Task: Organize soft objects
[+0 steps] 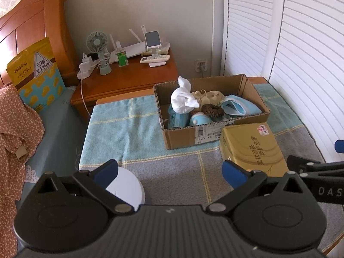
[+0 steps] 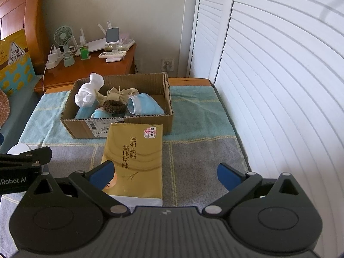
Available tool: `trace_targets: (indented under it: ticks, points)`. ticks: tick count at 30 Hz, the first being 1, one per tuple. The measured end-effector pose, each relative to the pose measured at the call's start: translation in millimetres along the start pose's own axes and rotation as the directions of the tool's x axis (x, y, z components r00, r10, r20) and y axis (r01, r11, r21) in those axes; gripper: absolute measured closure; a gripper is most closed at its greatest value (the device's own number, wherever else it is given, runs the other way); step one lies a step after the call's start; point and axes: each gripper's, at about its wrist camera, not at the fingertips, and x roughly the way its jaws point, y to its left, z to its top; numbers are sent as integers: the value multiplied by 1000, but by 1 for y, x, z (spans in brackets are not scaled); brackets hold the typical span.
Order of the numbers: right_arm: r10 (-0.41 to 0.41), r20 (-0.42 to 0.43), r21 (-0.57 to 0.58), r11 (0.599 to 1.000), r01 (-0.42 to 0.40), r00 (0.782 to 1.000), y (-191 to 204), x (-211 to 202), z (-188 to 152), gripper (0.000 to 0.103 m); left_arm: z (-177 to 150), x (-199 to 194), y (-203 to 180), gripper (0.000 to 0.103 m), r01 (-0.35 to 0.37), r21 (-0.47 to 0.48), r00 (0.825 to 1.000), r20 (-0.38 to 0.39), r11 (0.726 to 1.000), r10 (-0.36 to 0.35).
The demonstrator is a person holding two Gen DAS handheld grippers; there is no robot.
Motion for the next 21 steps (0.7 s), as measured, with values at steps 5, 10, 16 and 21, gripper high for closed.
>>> trace_targets:
  ticks: [5, 10, 16, 21]
  points:
    - [1, -1, 0, 1000, -1, 1000, 0, 0, 0, 0, 0, 0, 0, 1, 0, 0, 1000, -1, 1000, 0]
    - [1, -1, 0, 1000, -1, 1000, 0, -1, 0, 0, 0, -1, -1, 1, 1, 2, 1000, 1, 1000, -1]
    - [2, 0, -3, 1000, -2, 1000, 1, -1, 0, 0, 0, -1, -2, 1, 2, 3, 1000, 3, 1000, -2]
    - [5, 3, -4, 1000, -5, 1000, 1, -2, -1, 0, 0, -2, -1, 1, 4, 5, 1000, 4, 1000, -4]
